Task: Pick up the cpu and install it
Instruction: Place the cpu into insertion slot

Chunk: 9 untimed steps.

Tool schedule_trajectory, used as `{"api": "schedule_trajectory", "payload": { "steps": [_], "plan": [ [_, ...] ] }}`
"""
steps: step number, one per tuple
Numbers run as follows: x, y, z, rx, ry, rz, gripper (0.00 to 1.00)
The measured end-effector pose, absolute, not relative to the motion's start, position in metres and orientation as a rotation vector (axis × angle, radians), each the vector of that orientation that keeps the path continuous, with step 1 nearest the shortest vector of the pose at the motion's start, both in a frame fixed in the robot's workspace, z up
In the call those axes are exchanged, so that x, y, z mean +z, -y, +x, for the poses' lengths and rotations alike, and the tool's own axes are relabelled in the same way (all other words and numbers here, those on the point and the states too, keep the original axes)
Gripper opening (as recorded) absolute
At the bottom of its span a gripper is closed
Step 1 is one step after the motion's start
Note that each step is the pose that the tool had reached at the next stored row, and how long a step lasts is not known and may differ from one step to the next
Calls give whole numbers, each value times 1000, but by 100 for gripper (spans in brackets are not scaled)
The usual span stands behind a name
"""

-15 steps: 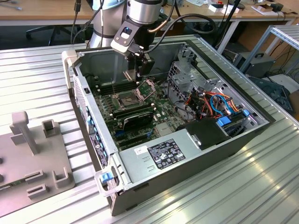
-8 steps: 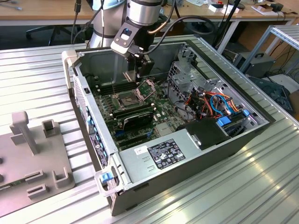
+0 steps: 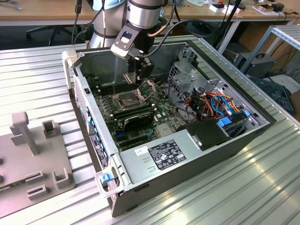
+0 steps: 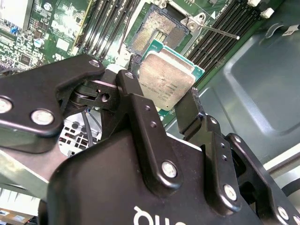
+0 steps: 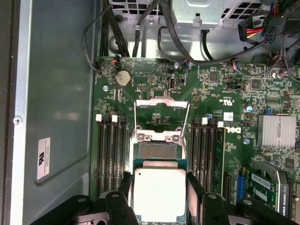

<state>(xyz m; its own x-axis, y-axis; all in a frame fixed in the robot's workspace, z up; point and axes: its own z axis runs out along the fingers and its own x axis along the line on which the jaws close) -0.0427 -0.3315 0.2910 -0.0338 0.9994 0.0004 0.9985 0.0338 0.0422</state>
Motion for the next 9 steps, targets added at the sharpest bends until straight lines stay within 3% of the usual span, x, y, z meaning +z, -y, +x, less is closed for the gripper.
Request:
{"api": "schedule_trajectory", "payload": {
  "steps": [9],
  "plan": [
    [290,332,-43,48,-2238,2163,55]
  ]
}}
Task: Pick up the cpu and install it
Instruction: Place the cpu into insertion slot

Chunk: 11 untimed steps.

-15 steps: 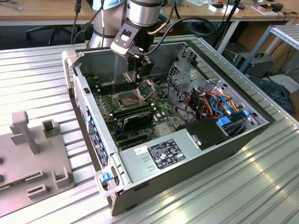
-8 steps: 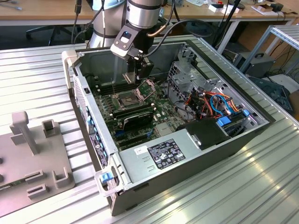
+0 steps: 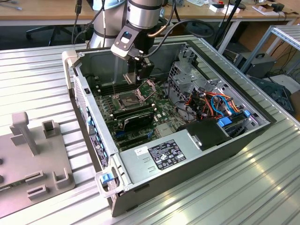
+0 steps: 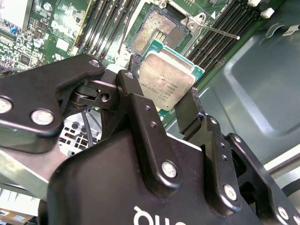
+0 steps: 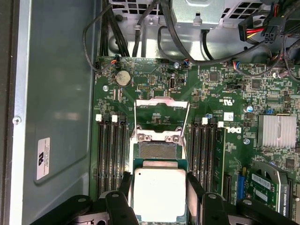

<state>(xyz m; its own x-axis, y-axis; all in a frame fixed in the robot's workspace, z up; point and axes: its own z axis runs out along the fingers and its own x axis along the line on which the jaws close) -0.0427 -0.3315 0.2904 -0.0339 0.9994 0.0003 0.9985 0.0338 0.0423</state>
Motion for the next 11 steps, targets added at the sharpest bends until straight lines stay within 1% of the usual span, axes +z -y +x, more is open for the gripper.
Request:
{"api": "schedule_trajectory", "payload": {
  "steps": [11],
  "plan": [
    [276,332,-43,48,-2235,2165,55]
  ]
}}
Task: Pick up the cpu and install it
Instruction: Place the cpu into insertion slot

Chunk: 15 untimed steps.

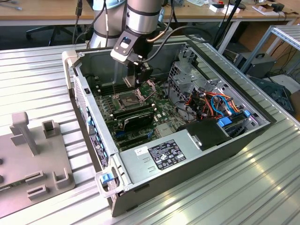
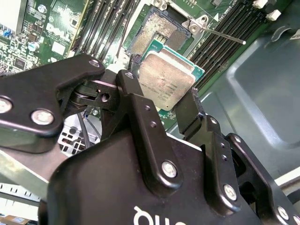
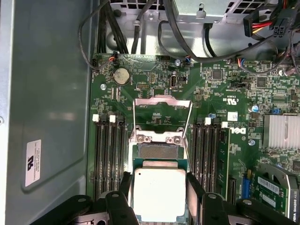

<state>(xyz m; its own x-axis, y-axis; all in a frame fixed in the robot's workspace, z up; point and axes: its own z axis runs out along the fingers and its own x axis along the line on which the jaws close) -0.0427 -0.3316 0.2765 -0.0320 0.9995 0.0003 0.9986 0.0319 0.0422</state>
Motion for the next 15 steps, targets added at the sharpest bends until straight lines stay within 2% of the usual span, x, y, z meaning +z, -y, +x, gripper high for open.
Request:
{"api": "schedule_trajectory", "payload": {
  "steps": [12,15],
  "plan": [
    [263,332,-43,47,-2232,2169,55],
    [238,332,-43,47,-2230,2172,55]
  ]
}}
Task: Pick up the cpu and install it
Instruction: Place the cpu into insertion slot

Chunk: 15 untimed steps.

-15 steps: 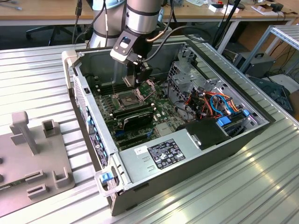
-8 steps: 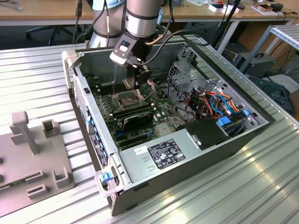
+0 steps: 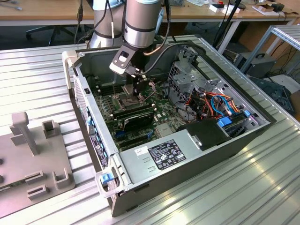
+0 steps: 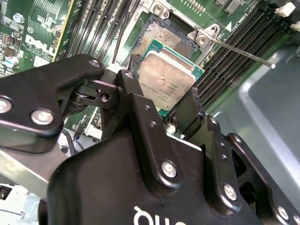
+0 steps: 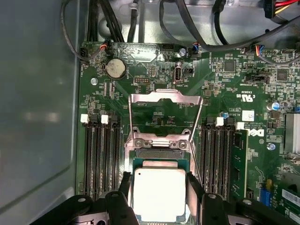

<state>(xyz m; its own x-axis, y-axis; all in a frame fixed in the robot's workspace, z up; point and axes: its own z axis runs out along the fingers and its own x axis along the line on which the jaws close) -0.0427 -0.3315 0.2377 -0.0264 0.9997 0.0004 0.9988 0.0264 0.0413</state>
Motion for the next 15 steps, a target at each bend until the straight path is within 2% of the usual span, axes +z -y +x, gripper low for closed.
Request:
{"api": "schedule_trajectory", "payload": {
  "steps": [15],
  "plan": [
    [230,332,-43,46,-2230,2172,55]
  ]
}}
